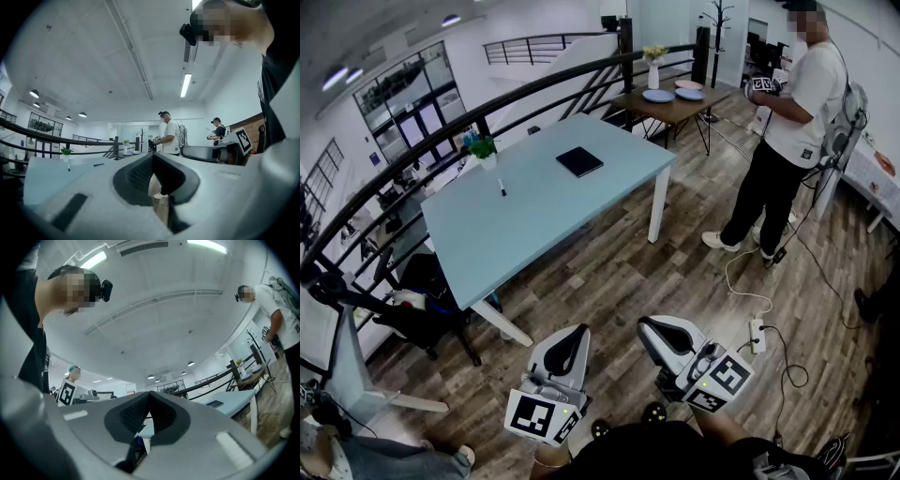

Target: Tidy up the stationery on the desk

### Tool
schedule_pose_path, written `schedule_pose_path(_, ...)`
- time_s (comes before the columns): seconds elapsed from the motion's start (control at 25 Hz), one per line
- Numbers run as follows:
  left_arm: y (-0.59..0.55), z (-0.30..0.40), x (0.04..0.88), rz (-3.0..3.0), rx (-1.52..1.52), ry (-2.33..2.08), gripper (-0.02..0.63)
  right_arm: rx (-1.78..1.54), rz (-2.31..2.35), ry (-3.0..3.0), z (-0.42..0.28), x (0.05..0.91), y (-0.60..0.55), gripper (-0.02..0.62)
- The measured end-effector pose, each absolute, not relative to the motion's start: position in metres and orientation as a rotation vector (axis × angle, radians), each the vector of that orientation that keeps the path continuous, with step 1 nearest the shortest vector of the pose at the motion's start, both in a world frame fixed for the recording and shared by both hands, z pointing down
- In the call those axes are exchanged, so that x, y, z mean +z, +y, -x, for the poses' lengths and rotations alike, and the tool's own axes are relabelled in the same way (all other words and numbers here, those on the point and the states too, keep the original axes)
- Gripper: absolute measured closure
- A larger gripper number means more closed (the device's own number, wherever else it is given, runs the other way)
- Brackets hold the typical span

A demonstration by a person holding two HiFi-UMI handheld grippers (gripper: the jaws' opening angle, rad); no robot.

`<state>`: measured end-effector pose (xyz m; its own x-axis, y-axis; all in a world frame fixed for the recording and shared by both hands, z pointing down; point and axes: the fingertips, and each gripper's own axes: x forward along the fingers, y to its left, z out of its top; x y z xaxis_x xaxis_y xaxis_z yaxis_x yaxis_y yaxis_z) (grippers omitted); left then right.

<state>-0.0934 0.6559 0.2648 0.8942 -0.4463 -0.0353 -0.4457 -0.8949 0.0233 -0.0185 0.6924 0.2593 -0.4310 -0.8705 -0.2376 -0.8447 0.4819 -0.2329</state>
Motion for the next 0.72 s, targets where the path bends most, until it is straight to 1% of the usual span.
schedule_pose_path(0.72,0.658,0.094,0.273,-3.016,-0.006,-0.810,0.618,-0.181,1.407,2.357,-0.002,0.267,0.691,0.592)
